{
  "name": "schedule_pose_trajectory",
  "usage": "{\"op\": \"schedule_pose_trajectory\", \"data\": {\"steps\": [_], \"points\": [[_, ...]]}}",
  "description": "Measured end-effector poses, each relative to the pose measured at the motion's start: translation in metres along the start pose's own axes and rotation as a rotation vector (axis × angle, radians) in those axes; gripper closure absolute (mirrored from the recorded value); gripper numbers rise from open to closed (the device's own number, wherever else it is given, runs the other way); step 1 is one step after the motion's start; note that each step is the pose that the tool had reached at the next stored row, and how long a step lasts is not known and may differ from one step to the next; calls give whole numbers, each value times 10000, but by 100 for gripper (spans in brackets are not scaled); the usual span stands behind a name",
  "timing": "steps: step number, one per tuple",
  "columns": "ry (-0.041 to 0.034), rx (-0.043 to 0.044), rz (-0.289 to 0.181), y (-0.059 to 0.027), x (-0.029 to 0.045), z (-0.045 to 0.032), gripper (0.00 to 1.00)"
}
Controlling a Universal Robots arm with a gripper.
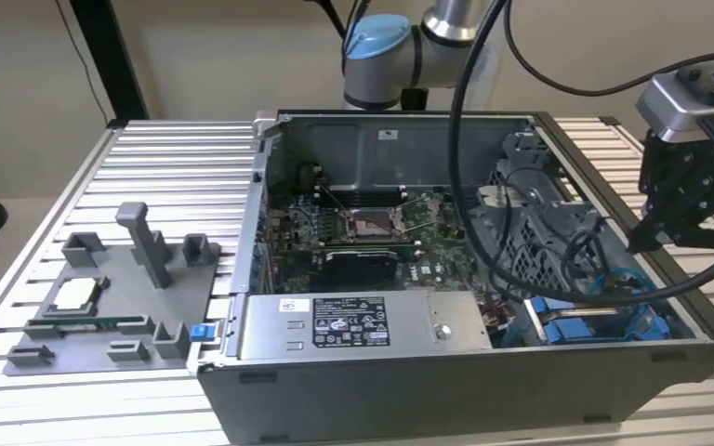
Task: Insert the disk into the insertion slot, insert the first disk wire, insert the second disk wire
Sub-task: 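Insert the second disk wire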
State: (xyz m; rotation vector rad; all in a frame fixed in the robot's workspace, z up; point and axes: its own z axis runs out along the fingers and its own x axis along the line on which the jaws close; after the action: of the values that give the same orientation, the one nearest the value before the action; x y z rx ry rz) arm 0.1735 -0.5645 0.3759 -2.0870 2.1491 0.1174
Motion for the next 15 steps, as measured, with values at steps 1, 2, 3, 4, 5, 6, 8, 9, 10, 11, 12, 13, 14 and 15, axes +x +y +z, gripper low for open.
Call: {"op": "schedule_pose_trajectory", "data": {"steps": [1, 2, 3, 4, 5, 6, 8, 9, 10, 11, 12, 13, 14, 15], "points": [[-30, 0, 9, 27, 0, -7, 100], [-59, 0, 16, 54, 0, -14, 100], [-93, 0, 24, 88, 0, -23, 100], [-124, 1, 32, 120, 0, -32, 100], [-153, 1, 37, 151, -1, -42, 100], [-185, 0, 41, 179, -1, -51, 100], [-252, -1, 47, 230, 2, -73, 100], [-279, -2, 48, 257, 7, -83, 100], [-296, -2, 49, 286, 15, -89, 100], [-299, -2, 49, 316, 30, -94, 100], [-300, -2, 49, 345, 47, -98, 100], [-300, -2, 49, 372, 69, -103, 100], [-301, -2, 49, 400, 93, -107, 100], [-299, -2, 49, 429, 116, -111, 100]]}}
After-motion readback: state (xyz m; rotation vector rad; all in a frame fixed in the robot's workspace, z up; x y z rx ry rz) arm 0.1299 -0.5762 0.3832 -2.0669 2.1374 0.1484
